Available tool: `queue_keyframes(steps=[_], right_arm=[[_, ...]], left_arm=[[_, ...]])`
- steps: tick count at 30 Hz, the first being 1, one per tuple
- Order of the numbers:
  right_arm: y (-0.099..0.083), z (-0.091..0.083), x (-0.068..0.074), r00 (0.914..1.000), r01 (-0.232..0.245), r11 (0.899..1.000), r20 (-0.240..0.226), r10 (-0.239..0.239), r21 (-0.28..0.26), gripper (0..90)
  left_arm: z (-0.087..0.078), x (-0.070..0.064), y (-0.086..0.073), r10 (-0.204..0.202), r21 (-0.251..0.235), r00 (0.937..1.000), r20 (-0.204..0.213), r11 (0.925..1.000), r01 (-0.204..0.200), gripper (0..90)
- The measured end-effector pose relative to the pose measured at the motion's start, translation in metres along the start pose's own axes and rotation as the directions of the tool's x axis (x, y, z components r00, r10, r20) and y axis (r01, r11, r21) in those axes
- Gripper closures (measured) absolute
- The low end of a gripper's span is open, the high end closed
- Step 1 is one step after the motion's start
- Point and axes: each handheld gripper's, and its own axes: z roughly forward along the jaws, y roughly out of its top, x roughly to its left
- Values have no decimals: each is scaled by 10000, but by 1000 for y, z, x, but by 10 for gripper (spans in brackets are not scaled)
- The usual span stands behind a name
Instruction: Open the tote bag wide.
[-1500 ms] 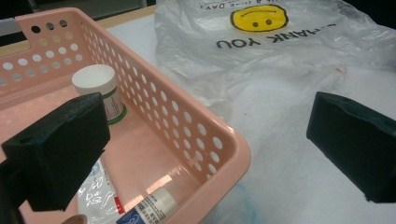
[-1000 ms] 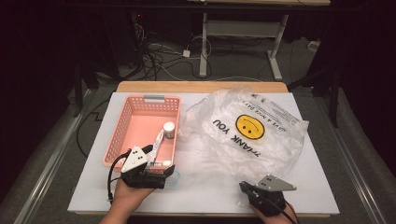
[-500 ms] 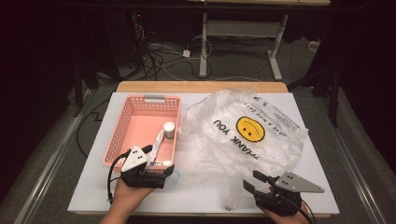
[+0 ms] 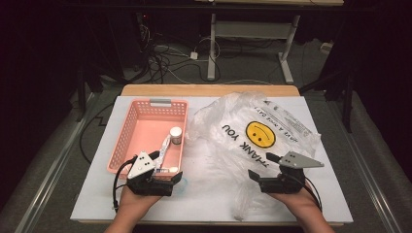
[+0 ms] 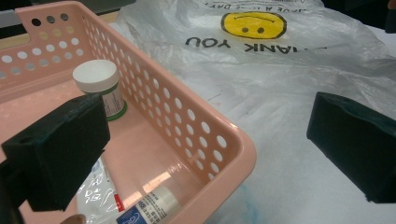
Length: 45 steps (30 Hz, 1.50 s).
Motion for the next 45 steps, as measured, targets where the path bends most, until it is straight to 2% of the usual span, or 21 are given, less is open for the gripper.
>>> queue_keyframes(steps=[1,2,3,12,17,20,21,25,28,29,30,31,34,35,36,38,41,42,43,45], right_arm=[[0,0,0,10000,0,10000,0,0,0,48],[4,11,-3,10000,37,9997,-13,-36,247,10],[5,14,-3,10000,29,9996,-5,-28,295,0],[23,45,-4,9984,553,9964,-169,-544,649,5],[32,63,-10,9979,630,9929,-216,-612,1008,62],[35,73,-12,9982,519,9912,-352,-480,1219,115],[38,78,-12,9980,386,9907,-554,-316,1305,138],[44,86,-10,9966,511,9860,-716,-401,1586,179],[44,95,-8,9941,935,9739,-742,-797,2066,271],[40,103,-8,9923,977,9636,-984,-752,2487,310],[38,106,-7,9922,970,9597,-1016,-723,2638,334],[38,106,-7,9922,970,9597,-1016,-723,2638,334],[33,113,-4,9874,1372,9444,-1176,-1062,2987,366],[30,116,-1,9829,1687,9350,-1243,-1359,3119,386],[30,116,-1,9829,1687,9350,-1243,-1359,3119,386],[26,120,-1,9847,1617,9255,-1171,-1287,3426,418],[21,124,-2,9820,1829,9143,-1112,-1524,3614,474],[21,124,-2,9820,1829,9143,-1112,-1524,3614,474],[19,125,-2,9822,1848,9089,-1015,-1579,3737,515],[17,124,-3,9821,1863,9150,-929,-1637,3578,592]], left_arm=[[0,0,0,-6,7,10000,-15,10000,6,0],[0,1,-1,-22,3,10000,-21,10000,22,0],[-1,1,-1,-21,3,10000,-30,10000,21,0],[-2,0,-1,-20,18,10000,-55,10000,20,0],[-2,1,-1,-4,22,10000,-40,10000,4,0],[-1,1,-2,-23,40,10000,-24,10000,23,0],[-1,1,-2,-24,43,10000,-24,10000,24,0],[-1,0,-1,-79,-34,10000,24,10000,79,0],[-2,-1,-1,-39,-59,10000,31,10000,39,0],[-2,-1,0,-39,-64,10000,35,10000,39,0],[-2,-1,0,-37,-64,10000,37,10000,37,0],[-2,-1,0,-44,-64,10000,42,10000,45,0],[-2,-1,-1,-46,-60,10000,45,10000,47,0],[-2,0,-1,-52,-53,10000,46,10000,52,0],[-2,0,-1,-60,-48,10000,51,10000,60,0],[-2,0,-1,-65,-44,10000,51,10000,65,0],[-2,0,-1,-55,-51,10000,68,10000,55,0],[-2,0,-1,-48,-52,10000,68,10000,48,0],[-2,0,-1,-44,-45,10000,67,10000,44,0],[-2,0,-1,-40,-44,10000,78,10000,40,0]])
